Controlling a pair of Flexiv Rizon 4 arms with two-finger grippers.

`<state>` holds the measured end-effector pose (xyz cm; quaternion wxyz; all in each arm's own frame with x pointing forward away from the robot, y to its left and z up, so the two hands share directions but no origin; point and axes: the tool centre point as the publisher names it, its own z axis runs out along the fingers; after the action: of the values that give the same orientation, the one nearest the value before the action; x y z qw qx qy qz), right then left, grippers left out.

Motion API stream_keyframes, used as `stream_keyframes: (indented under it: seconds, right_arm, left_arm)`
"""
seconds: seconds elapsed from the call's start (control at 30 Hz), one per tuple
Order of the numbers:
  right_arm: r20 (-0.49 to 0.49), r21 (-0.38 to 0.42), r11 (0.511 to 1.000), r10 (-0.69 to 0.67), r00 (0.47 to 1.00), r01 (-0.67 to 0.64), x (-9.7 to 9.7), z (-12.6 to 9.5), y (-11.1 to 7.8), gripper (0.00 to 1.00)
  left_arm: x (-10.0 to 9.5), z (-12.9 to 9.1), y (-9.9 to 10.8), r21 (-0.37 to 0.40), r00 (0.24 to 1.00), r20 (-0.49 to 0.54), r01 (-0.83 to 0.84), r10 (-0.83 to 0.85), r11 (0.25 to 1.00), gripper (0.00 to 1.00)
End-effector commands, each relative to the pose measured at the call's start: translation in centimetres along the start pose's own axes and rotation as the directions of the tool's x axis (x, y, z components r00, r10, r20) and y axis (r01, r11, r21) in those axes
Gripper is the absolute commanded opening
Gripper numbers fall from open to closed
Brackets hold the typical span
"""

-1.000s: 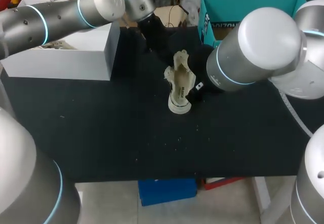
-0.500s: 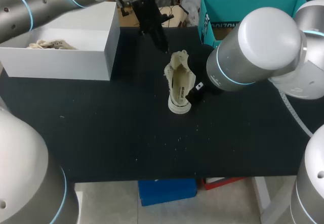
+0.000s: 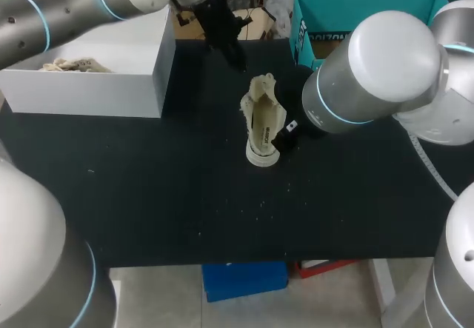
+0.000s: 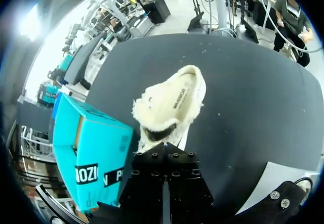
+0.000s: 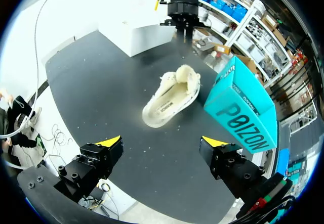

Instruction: Take the shoe out of the shoebox, open the shoe tongue, remove and reinsert the insole, then place the shoe into the shoebox

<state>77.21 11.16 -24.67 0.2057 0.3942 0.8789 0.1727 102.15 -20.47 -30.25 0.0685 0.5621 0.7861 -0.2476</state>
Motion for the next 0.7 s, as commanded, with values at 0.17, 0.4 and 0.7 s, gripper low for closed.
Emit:
stream_keyframes:
  seconds: [0.17, 0.4, 0.7]
  right_arm:
    - [-0.002, -0.002, 1.0, 0.001, 1.0, -0.001, 0.0, 0.1, -0.1, 1.0]
    - [-0.002, -0.002, 1.0, 0.001, 1.0, -0.001, 0.0, 0.1, -0.1, 1.0]
    - [-0.002, -0.002, 1.0, 0.001, 1.0, -0.001, 0.0, 0.1, -0.1, 1.0]
  left_arm:
    - [-0.8, 3.4, -0.5, 0.069, 0.999, -0.027, -0.019, 0.021, 0.997, 0.0]
    - [1.1, 4.3, -2.2, 0.122, 1.0, -0.02, 0.004, -0.001, 0.993, 0.0]
    - [3.8, 6.7, -3.1, 0.181, 0.998, -0.036, 0.049, -0.043, 0.982, 0.0]
